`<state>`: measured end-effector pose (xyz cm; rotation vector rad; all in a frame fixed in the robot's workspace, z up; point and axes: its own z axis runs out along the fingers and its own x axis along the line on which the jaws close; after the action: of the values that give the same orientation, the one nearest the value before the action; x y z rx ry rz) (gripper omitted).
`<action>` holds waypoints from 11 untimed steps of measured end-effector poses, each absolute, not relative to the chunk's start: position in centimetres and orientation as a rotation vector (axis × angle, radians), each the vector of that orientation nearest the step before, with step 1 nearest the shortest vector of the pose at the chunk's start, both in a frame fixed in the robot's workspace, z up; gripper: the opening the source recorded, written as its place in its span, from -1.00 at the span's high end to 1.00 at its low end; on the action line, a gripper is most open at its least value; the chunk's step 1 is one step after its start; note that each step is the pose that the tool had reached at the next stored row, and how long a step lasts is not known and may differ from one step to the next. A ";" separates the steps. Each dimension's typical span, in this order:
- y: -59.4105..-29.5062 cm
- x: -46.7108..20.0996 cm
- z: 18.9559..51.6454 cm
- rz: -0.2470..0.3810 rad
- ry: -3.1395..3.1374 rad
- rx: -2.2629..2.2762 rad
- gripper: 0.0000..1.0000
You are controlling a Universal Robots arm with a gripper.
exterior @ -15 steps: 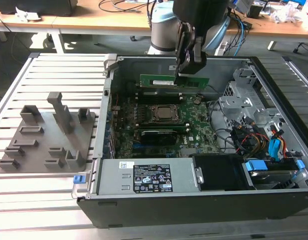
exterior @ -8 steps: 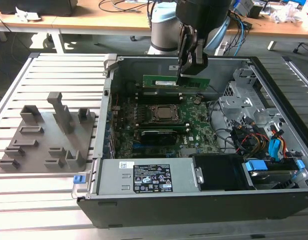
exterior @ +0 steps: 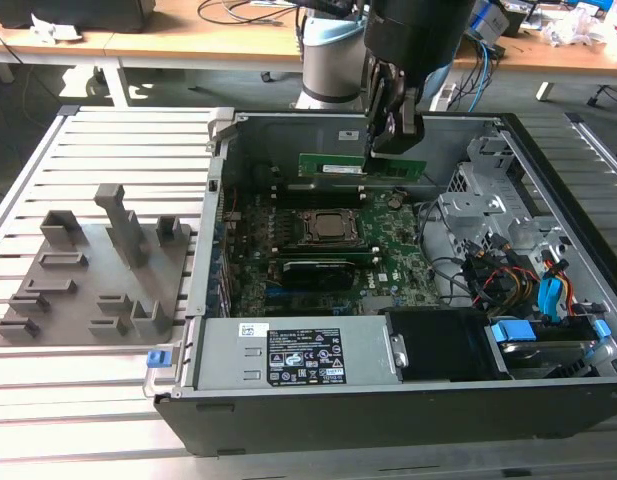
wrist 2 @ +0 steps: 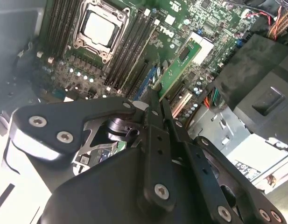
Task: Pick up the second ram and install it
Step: 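Pick up the second ram and move it above second insertion slot, then insert the second ram into the second slot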
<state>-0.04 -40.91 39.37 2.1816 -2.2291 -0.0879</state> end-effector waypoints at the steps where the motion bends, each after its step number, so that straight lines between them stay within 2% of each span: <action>1: -40.9 0.0 39.3 -0.088 -2.229 2.181 0.73; 11: -40.9 0.0 39.1 -0.088 -2.229 2.181 0.73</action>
<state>0.00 -40.91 39.09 2.1814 -2.2293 -0.0880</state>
